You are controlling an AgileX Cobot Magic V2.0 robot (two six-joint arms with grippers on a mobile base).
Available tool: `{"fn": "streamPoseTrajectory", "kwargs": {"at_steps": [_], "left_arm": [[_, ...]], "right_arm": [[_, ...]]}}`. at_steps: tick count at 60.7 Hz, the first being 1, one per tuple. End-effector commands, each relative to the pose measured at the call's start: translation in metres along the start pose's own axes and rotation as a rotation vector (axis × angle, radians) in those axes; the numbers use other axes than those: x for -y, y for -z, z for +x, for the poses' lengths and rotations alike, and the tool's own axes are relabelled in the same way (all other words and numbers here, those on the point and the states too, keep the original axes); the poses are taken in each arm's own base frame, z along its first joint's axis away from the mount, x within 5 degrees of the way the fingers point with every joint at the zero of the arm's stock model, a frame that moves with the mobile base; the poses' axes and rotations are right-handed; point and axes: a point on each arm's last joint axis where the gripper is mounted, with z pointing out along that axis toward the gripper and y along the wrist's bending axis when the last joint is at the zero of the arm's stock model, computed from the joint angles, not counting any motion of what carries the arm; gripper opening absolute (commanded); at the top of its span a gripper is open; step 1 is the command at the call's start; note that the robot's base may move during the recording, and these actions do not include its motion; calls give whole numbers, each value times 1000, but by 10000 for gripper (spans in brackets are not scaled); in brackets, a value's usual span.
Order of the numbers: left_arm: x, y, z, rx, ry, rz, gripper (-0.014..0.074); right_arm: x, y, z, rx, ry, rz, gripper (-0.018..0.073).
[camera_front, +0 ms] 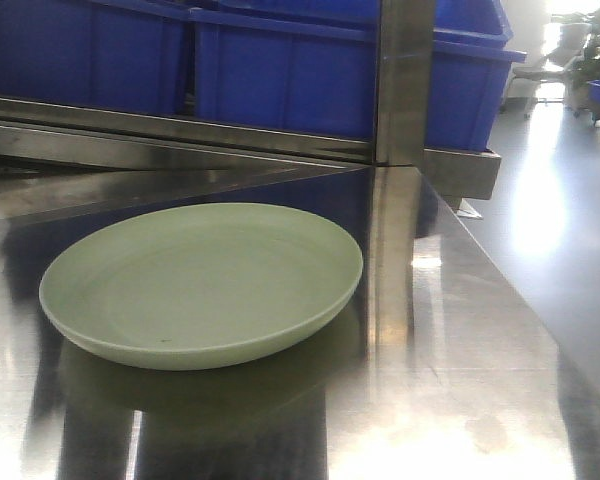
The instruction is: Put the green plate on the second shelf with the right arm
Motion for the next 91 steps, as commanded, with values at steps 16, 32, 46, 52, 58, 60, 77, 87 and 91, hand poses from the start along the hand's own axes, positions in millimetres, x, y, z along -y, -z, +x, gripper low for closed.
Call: {"fn": "streamPoseTrajectory", "kwargs": {"at_steps": [16, 32, 46, 52, 58, 60, 77, 87, 91], "left_arm": [[0, -2, 5, 62, 6, 2, 124], [0, -2, 5, 62, 6, 2, 124], [0, -2, 5, 62, 6, 2, 124], [0, -2, 5, 62, 6, 2, 124], [0, -2, 5, 62, 6, 2, 124], [0, -2, 5, 62, 6, 2, 124], [0, -2, 5, 62, 6, 2, 124], [0, -2, 5, 62, 6, 2, 124], [0, -2, 5, 62, 6, 2, 124]], "right_arm": [[-1, 2, -12, 115, 8, -3, 58], [-1, 2, -12, 115, 8, -3, 58], [-1, 2, -12, 115, 9, -3, 58], [-1, 2, -12, 115, 9, -3, 58], [-1, 2, -12, 115, 9, -3, 58], [-1, 2, -12, 115, 9, -3, 58], [-1, 2, -12, 116, 9, -3, 58], [-1, 2, -13, 118, 9, -3, 58], [-1, 2, -13, 123, 9, -3, 58]]}}
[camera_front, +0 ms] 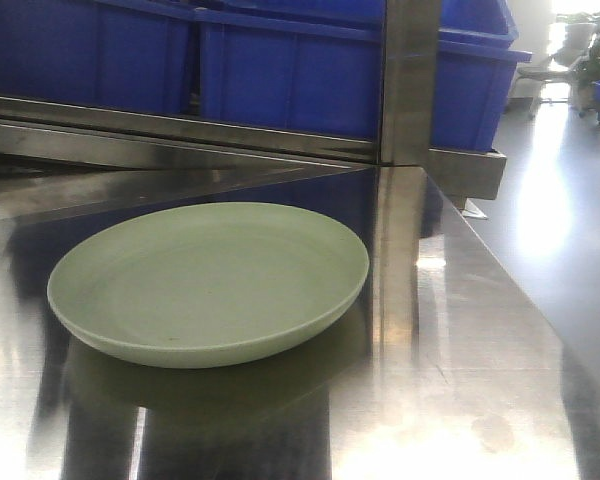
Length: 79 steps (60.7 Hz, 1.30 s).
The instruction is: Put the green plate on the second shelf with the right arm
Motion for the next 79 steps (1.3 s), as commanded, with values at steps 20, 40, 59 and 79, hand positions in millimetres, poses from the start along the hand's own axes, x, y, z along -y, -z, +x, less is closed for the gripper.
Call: {"fn": "streamPoseTrajectory", "kwargs": {"at_steps": [20, 40, 59, 79], "left_arm": [[0, -2, 5, 62, 6, 2, 124], [0, -2, 5, 62, 6, 2, 124], [0, -2, 5, 62, 6, 2, 124], [0, -2, 5, 62, 6, 2, 124]], "right_arm": [[-4, -10, -36, -7, -32, 5, 58], [-13, -70, -99, -191, -169, 18, 58], [-42, -139, -118, -507, -289, -80, 172], [-109, -200, -101, -674, -215, -264, 379]]}}
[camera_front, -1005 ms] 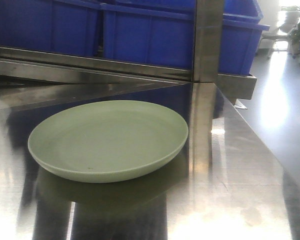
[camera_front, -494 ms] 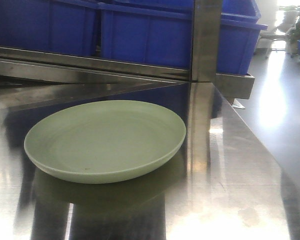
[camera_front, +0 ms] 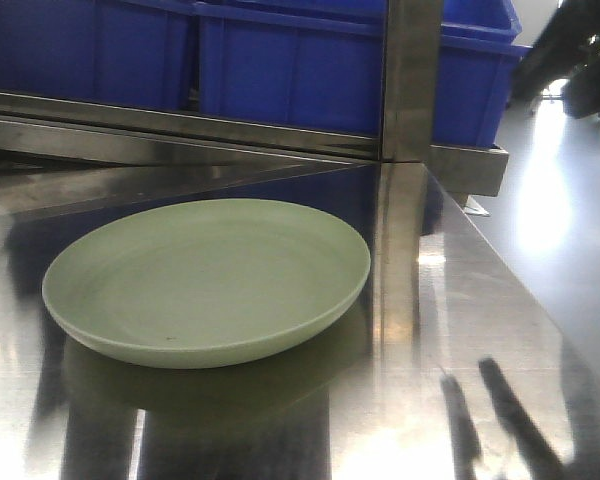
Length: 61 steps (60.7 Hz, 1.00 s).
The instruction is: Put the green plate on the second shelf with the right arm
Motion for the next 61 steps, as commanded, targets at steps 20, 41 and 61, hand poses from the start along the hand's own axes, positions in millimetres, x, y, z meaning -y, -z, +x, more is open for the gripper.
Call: {"fn": "streamPoseTrajectory", "kwargs": {"at_steps": [20, 41, 61], "left_arm": [[0, -2, 5, 62, 6, 2, 124], [0, -2, 5, 62, 6, 2, 124], [0, -2, 5, 62, 6, 2, 124]], "right_arm": [[-47, -68, -10, -81, 73, -80, 379], [-53, -107, -5, -152, 84, -69, 379], [-48, -125, 5, -204, 81, -45, 379]]}}
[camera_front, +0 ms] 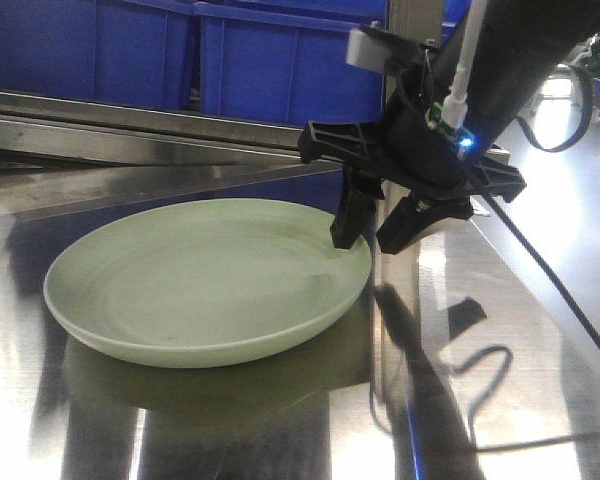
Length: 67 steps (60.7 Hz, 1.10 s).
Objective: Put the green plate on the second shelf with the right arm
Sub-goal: 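Move the right gripper down onto the plate rim and close it, then lift the gripped green plate up off the table with the right gripper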
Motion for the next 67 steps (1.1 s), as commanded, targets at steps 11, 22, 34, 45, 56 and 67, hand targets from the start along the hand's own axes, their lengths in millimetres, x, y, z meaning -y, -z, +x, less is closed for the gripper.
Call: {"fn": "streamPoseTrajectory", "kwargs": {"at_steps": [11, 22, 34, 45, 56, 67], "left_arm": [[0, -2, 5, 62, 6, 2, 124], [0, -2, 5, 62, 6, 2, 124], [0, -2, 5, 62, 6, 2, 124], [0, -2, 5, 62, 6, 2, 124], [0, -2, 5, 62, 6, 2, 124], [0, -2, 5, 62, 6, 2, 124]], "right_arm": [[-8, 9, -15, 89, 2, -28, 379], [-11, 5, -12, 78, 9, -31, 372], [-12, 4, -12, 77, 10, -31, 344], [-12, 5, -13, 83, 11, -33, 127], [-17, 23, -21, 166, 16, -53, 56], [-24, 60, -35, 318, 26, -91, 56]]}}
